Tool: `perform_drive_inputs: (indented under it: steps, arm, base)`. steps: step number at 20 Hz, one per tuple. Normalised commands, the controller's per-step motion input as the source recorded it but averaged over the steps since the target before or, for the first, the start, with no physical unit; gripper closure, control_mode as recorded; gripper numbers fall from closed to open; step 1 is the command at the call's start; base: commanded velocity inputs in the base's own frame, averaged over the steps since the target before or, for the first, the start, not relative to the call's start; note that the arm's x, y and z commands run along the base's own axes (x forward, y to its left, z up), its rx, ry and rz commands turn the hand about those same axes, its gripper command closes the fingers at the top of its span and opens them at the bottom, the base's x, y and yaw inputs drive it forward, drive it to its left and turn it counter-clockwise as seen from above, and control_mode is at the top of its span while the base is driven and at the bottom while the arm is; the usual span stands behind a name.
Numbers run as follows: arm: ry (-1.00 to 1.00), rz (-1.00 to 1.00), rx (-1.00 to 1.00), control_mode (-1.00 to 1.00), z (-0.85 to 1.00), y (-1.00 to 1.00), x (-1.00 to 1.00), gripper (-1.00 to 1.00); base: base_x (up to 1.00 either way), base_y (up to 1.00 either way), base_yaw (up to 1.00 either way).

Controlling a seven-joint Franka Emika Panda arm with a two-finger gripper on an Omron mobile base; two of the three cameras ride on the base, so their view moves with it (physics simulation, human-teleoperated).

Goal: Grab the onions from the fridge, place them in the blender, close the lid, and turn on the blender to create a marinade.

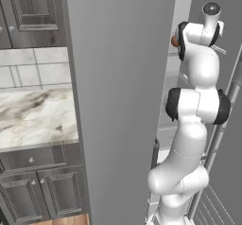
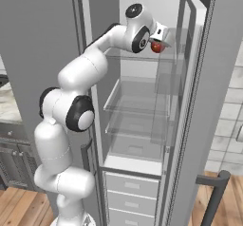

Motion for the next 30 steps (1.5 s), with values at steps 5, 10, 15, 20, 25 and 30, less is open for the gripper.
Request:
perform_drive_inputs:
  steps: [5, 10, 15, 20, 25, 30]
  arm:
    - [-0.01, 0.00, 0.00, -1.00, -0.42, 0.00, 0.00, -1.00]
    - [0.00, 0.00, 0.00, -1.00, -0.58, 0.04, 0.00, 1.00]
    - [-0.01, 0.00, 0.00, -1.00, -0.33, 0.08, 0.00, 1.00]
    - [-0.14, 0.00, 0.00, -1.00, -0.01, 0.02, -0.28, 1.00]
    - [-0.28, 0.00, 0.00, -1.00, 0.16, 0.05, -0.92, 1.00]
    - [-0.10, 0.00, 0.00, -1.00, 0.18, 0.39, -1.00, 1.00]
  base:
    - [0.00, 0.00, 0.00]
    - [0.00, 0.00, 0.00]
    - [0.00, 0.00, 0.00]
    - [0.00, 0.00, 0.00]
    - [0.00, 0.00, 0.00]
    - [0.00, 0.00, 0.00]
